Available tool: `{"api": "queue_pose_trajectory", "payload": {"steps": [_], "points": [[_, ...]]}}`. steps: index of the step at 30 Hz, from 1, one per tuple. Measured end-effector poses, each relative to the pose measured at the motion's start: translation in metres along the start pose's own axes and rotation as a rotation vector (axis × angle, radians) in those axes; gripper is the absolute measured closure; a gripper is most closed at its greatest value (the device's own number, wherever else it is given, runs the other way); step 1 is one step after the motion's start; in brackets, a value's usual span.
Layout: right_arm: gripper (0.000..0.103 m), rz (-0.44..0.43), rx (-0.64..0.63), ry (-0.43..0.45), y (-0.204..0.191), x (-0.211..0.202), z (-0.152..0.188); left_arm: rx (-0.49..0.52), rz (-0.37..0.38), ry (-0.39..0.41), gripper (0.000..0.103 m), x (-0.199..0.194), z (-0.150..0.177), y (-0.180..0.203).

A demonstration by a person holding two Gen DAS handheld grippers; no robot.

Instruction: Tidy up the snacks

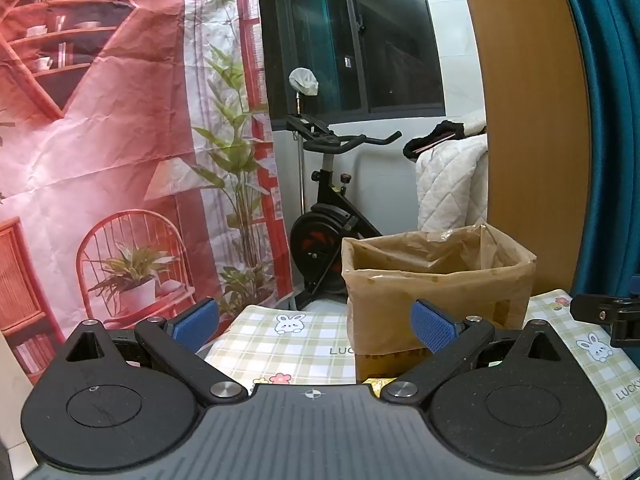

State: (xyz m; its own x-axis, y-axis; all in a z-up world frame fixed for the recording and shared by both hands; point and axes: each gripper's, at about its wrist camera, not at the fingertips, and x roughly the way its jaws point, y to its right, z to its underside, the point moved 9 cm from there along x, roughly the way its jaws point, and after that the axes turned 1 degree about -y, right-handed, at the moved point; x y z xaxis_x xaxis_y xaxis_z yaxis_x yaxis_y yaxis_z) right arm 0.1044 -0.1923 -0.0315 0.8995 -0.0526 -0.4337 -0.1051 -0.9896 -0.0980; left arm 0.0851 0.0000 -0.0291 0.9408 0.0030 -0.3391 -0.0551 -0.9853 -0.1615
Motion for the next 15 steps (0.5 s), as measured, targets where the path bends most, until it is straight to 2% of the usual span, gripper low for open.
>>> {"api": "queue_pose_trajectory", "payload": {"steps": [15], "points": [[0.001, -0.001, 0.000, -0.002, 0.0008, 0.0001, -0.0001, -0.001, -0.002, 0.000, 0.000, 0.0000, 0.0006, 0.0014]]}}
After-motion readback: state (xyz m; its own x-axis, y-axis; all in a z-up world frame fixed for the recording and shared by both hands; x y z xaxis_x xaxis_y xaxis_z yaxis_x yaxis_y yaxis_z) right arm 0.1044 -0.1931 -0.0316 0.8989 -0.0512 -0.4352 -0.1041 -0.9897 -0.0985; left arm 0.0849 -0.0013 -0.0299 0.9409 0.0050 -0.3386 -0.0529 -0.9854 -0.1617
